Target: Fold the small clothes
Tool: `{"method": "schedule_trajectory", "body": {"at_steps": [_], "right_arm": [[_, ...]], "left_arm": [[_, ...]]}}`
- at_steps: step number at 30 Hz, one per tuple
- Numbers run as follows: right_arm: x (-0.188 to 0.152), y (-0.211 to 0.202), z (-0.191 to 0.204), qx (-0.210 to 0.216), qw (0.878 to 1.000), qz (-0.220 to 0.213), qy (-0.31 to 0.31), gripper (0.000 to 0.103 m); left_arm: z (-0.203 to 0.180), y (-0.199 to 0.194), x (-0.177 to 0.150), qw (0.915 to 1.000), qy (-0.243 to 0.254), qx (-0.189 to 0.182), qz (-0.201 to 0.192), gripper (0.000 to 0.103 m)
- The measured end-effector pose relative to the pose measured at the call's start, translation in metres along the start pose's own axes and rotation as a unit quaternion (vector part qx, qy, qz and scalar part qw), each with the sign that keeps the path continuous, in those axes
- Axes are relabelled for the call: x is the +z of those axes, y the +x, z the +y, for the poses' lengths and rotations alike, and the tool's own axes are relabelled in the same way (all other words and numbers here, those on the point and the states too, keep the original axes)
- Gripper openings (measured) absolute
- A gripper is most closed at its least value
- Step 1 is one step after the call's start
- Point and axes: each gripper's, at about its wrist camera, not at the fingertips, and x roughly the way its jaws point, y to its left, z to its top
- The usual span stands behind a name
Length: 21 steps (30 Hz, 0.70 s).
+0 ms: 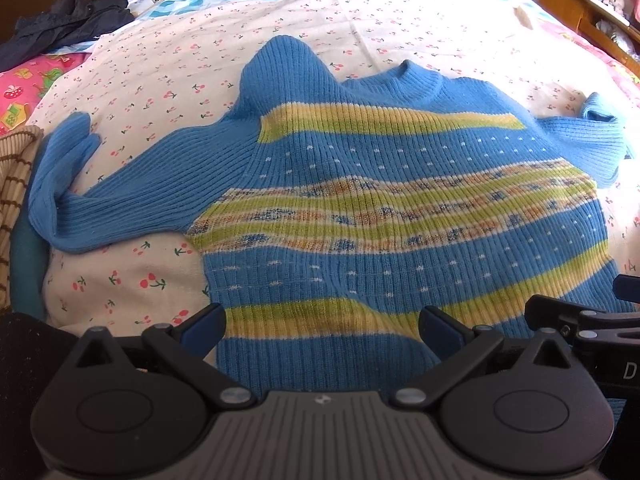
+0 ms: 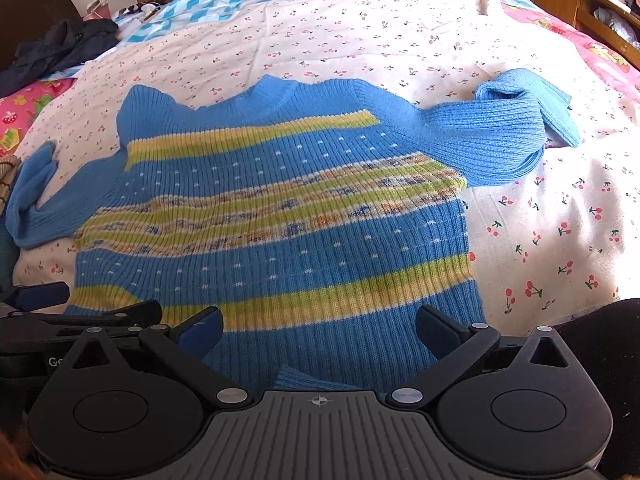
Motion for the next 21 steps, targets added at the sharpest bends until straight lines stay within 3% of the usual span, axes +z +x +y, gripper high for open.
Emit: {"method": "schedule_trajectory", "body": {"at_steps": [21], "right_arm": [[0.0044,0.0047,0.0003,0.007,1.0,-0.003,-0.001,0.103]], "left_arm": [[-0.0008,0.0065,0.0041,1.0,-0.004,0.004,0.003,0.103]]}}
